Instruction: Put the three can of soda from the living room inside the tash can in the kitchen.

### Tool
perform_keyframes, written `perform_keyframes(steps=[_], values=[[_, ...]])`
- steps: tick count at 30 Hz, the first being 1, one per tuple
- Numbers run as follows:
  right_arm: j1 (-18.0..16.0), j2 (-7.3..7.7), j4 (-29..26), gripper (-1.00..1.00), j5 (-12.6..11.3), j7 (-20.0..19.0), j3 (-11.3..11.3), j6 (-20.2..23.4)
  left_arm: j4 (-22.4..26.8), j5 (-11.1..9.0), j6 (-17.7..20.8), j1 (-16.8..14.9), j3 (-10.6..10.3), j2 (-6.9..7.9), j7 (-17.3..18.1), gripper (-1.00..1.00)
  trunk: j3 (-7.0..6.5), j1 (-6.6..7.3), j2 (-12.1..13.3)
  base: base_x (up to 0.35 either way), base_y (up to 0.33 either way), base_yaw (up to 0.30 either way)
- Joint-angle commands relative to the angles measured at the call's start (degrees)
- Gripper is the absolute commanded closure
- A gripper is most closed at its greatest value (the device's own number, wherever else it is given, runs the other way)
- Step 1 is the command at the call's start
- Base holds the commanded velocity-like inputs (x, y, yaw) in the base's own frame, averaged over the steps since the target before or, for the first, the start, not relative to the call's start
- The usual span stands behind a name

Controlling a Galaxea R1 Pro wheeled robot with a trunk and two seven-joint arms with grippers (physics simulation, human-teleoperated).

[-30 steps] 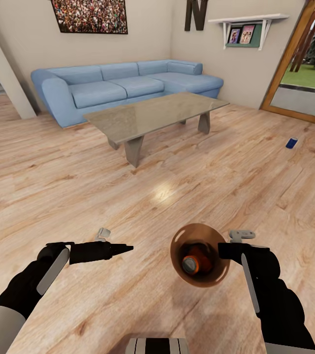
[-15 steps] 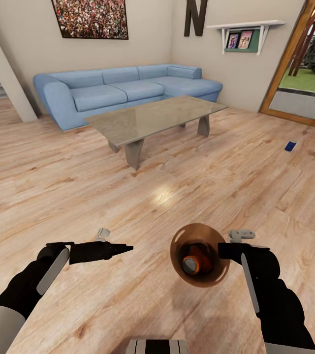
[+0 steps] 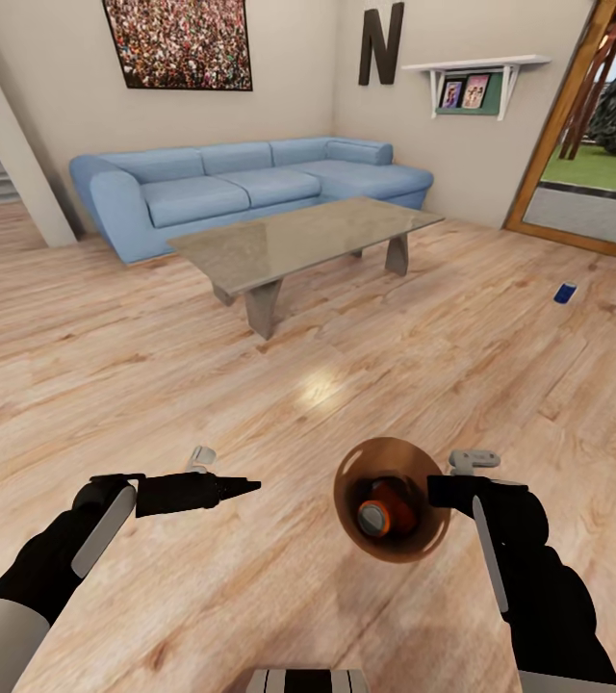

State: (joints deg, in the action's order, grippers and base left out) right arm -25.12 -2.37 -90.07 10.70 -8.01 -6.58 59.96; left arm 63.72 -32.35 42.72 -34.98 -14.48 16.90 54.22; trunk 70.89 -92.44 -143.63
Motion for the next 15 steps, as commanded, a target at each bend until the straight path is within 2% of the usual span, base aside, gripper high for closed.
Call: perform_keyframes(steps=[1, 5, 6, 7, 9, 11, 15], values=[[-0.01, 0.0, -0.01, 1.0, -0.94, -0.25, -0.01, 0.04, 0.0, -0.03, 0.0, 0.0, 0.0, -0.01, 0.0, -1.0, -0.1, 0.0, 0.0, 0.0, 0.0, 0.0], [-0.01, 0.03, -0.01, 1.0, -0.94, -0.25, -0.02, 0.04, -0.18, -0.15, 0.0, 0.0, -0.01, -0.74, 0.01, -1.0, -0.47, 0.0, 0.0, 0.0, 0.0, 0.0], [-0.01, 0.05, -0.01, 1.0, -0.94, -0.25, -0.05, 0.04, -0.57, -0.12, 0.0, 0.0, -0.02, -1.32, 0.01, -1.0, -0.56, 0.0, 0.0, 0.0, 0.0, 0.0], [-0.01, 0.07, -0.01, 1.0, -0.94, -0.25, -0.08, 0.04, -2.26, 0.76, -0.02, 0.0, -0.05, -2.87, -0.07, -1.0, -0.65, 0.0, 0.0, 0.0, 0.0, 0.0], [-0.01, 0.08, -0.01, 1.0, -0.94, -0.25, -0.09, 0.04, -4.86, 2.62, -0.35, 0.0, -0.05, -4.48, -0.28, -1.0, -0.84, 0.0, 0.0, 0.0, 0.0, 0.0], [-0.01, 0.07, -0.01, 1.0, -0.94, -0.25, -0.1, 0.04, -7.09, 3.44, -2.59, 0.0, -0.03, -5.39, -0.37, -1.0, -1.02, 0.0, 0.0, 0.0, 0.0, 0.0], [-0.01, -0.03, -0.01, 1.0, -0.94, -0.25, -0.03, 0.04, -8.83, 3.7, -7.79, 0.0, -0.03, -7.14, -0.35, -1.0, -1.39, 0.0, 0.0, 0.0, 0.0, 0.0]])
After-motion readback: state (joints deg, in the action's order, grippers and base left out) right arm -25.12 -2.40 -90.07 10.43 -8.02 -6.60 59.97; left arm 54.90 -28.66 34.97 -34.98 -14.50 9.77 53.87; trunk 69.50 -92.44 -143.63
